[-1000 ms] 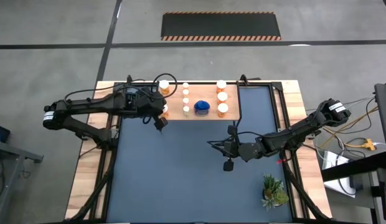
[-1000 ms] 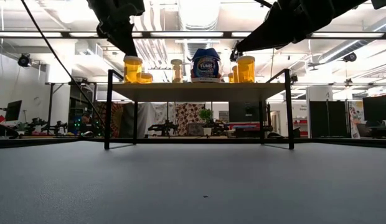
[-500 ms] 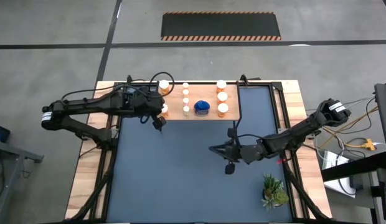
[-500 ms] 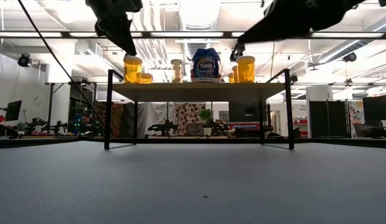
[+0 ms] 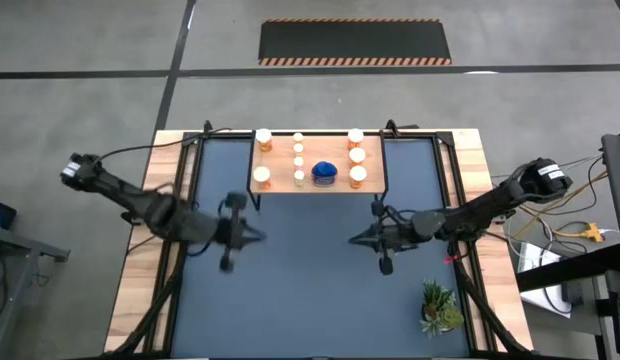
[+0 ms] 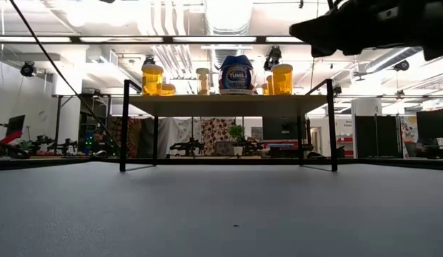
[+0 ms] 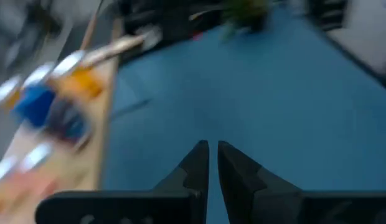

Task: Pick and place medicine bottles onto shelf by color
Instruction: Return to Home Position

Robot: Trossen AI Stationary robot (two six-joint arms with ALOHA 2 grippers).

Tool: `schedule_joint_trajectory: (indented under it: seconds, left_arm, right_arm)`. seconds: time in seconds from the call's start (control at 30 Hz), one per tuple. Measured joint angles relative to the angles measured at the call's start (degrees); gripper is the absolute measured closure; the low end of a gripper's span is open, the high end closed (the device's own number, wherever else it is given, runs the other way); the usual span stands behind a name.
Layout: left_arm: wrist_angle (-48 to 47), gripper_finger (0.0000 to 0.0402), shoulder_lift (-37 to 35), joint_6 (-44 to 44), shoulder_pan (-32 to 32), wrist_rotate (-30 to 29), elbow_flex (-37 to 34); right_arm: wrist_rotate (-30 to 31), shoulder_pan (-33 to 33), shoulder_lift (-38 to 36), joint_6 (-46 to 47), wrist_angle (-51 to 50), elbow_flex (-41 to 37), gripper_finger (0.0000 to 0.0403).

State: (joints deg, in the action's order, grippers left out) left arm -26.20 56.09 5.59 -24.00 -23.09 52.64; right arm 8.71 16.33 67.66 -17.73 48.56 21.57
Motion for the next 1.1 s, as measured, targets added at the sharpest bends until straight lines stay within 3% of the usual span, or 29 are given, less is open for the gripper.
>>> schedule_joint_trajectory:
  seconds: [0.13, 0.33, 0.93, 1.1]
  left_arm:
    - [13.8, 0.0385, -4.6, 8.2, -7.5, 0.0, -11.6]
    - [21.7, 0.0385, -16.0, 8.5, -8.6, -3.1, -23.0]
    - [25.5, 0.0385, -50.4, 9.0, -7.2, -6.7, -42.6]
    - [25.6, 0.0385, -54.7, 9.1, -7.2, -7.2, -45.9]
  right_arm:
    - [-3.1, -3.9, -2.7, 0.0, 5.5, -3.4, 0.0394]
    - [-5.9, -5.6, -11.6, 0.8, 5.6, -7.0, 0.0394]
    - [-5.7, -7.5, -37.4, 0.6, 4.5, -20.9, 0.0394]
    - [-5.7, -7.5, -40.7, -1.6, 1.7, -20.9, 0.0394]
